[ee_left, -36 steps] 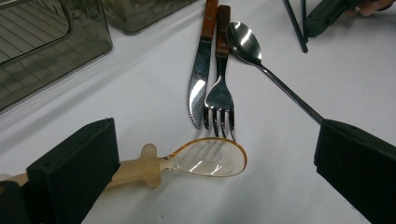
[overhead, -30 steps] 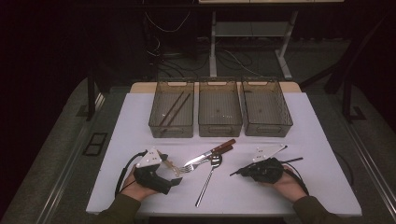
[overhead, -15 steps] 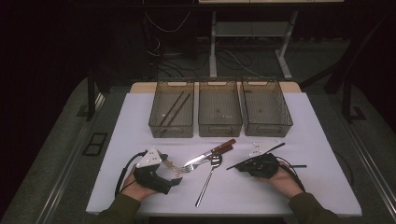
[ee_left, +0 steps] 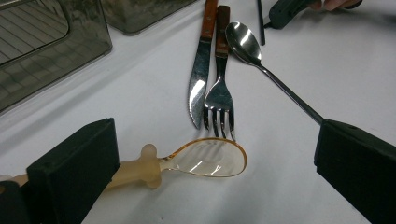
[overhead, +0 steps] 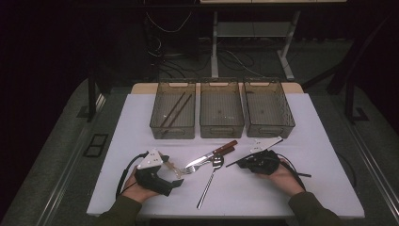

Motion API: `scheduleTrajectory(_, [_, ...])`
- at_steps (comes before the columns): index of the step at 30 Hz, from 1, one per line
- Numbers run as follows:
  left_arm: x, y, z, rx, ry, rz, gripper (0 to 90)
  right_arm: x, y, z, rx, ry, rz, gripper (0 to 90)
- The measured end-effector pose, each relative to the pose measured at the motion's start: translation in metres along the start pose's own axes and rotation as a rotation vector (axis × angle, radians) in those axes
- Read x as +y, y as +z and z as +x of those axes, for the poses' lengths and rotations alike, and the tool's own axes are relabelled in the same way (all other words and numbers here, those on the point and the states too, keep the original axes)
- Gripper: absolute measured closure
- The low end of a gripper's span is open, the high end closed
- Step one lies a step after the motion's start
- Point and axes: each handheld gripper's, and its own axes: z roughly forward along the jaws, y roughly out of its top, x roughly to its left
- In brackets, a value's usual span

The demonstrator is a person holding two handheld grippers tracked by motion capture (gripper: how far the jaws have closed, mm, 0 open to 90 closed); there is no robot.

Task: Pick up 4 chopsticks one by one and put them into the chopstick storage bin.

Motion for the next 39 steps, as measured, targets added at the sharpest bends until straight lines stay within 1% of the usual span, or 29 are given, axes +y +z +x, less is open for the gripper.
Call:
scheduleTrajectory(5, [0.000, 0.000, 0.000, -0.001, 0.001, 0.001, 0.0, 0.000, 0.000, -0.002, 0.002, 0.004, -0.001, 89.8])
scheduleTrajectory(6, [0.000, 0.000, 0.000, -0.001, 0.002, 0.001, 0.0, 0.000, -0.001, -0.001, 0.002, 0.011, -0.002, 89.9])
scheduleTrajectory(8, [0.000, 0.000, 0.000, 0.000, 0.002, 0.001, 0.0, 0.000, -0.005, -0.001, 0.006, 0.010, -0.013, 89.8])
scheduleTrajectory(10, [0.000, -0.001, 0.000, 0.001, 0.002, 0.001, 0.0, 0.000, -0.012, -0.001, 0.010, 0.014, -0.029, 89.6])
scheduleTrajectory(14, [0.000, -0.001, 0.000, 0.000, -0.003, -0.004, 0.0, -0.004, -0.032, -0.002, 0.000, 0.029, -0.050, 81.7])
scheduleTrajectory(16, [0.000, -0.001, 0.000, -0.002, -0.002, -0.004, 0.0, -0.007, -0.043, -0.003, -0.010, 0.034, -0.047, 76.0])
scheduleTrajectory(19, [0.000, -0.001, 0.000, -0.003, 0.000, 0.000, 0.0, -0.016, -0.061, -0.005, -0.024, 0.044, -0.048, 70.3])
scheduleTrajectory(20, [0.000, -0.001, 0.000, -0.003, -0.001, -0.003, 0.0, -0.019, -0.066, -0.006, -0.042, 0.042, -0.044, 68.9])
scheduleTrajectory(21, [0.000, -0.001, 0.000, -0.004, -0.002, -0.004, 0.0, -0.022, -0.071, -0.008, -0.056, 0.037, -0.038, 68.9])
scheduleTrajectory(22, [0.000, -0.001, 0.000, -0.003, -0.002, -0.003, 0.0, -0.026, -0.077, -0.009, -0.059, 0.037, -0.035, 68.9])
scheduleTrajectory(27, [0.000, -0.001, 0.000, -0.005, 0.001, 0.001, 0.0, -0.048, -0.100, -0.019, -0.117, 0.051, -0.018, 68.5])
scheduleTrajectory(30, [0.000, -0.001, 0.000, -0.006, 0.000, 0.003, 0.0, -0.062, -0.111, -0.026, -0.138, 0.072, -0.001, 68.4])
scheduleTrajectory(34, [-0.001, -0.001, 0.000, -0.007, 0.001, 0.007, 0.0, -0.075, -0.117, -0.034, -0.147, 0.092, 0.025, 68.2])
scheduleTrajectory(37, [-0.001, 0.000, 0.000, -0.007, 0.001, 0.007, 0.0, -0.081, -0.117, -0.037, -0.138, 0.102, 0.044, 67.9])
scheduleTrajectory(39, [-0.001, 0.000, 0.000, -0.007, 0.001, 0.007, 0.0, -0.082, -0.114, -0.039, -0.131, 0.099, 0.061, 67.9])
